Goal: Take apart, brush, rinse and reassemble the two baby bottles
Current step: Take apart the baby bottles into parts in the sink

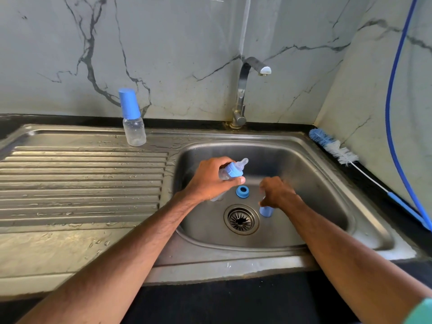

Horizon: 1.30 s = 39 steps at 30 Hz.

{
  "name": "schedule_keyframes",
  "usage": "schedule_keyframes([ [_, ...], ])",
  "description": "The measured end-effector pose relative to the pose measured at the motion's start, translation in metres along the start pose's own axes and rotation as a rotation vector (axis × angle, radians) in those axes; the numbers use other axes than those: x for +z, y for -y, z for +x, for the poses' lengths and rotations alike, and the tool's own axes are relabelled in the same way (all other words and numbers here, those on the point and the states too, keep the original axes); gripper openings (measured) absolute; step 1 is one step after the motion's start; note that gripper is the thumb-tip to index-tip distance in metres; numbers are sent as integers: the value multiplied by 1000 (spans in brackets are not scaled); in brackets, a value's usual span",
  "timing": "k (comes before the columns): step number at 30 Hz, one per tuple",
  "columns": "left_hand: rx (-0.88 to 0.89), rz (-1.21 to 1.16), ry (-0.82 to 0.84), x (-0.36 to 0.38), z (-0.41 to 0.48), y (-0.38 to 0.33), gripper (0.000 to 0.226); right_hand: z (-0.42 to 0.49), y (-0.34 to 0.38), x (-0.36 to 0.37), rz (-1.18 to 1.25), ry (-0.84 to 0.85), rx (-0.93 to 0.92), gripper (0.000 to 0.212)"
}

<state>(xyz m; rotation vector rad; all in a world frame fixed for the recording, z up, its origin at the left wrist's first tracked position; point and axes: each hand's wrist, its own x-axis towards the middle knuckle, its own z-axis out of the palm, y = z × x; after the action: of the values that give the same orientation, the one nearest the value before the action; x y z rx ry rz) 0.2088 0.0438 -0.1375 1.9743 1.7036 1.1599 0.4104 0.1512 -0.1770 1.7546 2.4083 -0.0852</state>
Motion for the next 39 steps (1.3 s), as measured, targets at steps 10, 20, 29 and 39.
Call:
schedule_keyframes([
  [10, 3, -1, 39, 0, -3, -6, 42, 3, -31, 3, 37, 61, 166, 56],
  [20, 4, 1, 64, 1, -2, -6, 43, 2, -32, 4, 84, 5, 235, 66],
  [29, 4, 0, 59, 3, -2, -4, 42, -2, -30, 0, 97, 34, 189, 66],
  [39, 3, 33, 86, 5, 0, 0, 41, -11, -12, -17, 225, -1, 105, 59],
])
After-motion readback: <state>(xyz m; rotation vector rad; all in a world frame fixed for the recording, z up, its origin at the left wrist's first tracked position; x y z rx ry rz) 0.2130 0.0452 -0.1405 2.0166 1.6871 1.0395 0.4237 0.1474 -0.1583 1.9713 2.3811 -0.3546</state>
